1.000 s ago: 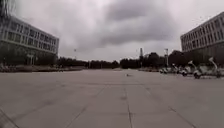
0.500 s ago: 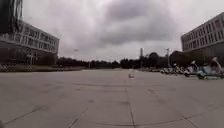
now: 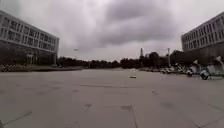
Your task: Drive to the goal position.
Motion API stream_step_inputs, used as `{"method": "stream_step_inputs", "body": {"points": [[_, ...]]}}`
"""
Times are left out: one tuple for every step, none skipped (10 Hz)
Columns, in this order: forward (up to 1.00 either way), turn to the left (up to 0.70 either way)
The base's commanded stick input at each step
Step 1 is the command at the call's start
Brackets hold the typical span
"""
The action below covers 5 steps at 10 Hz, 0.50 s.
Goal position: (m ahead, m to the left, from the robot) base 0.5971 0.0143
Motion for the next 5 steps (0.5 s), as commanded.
{"method": "stream_step_inputs", "body": {"points": [[0.50, 0.00], [0.50, 0.00], [0.50, 0.00], [0.50, 0.00], [0.50, 0.00]]}}
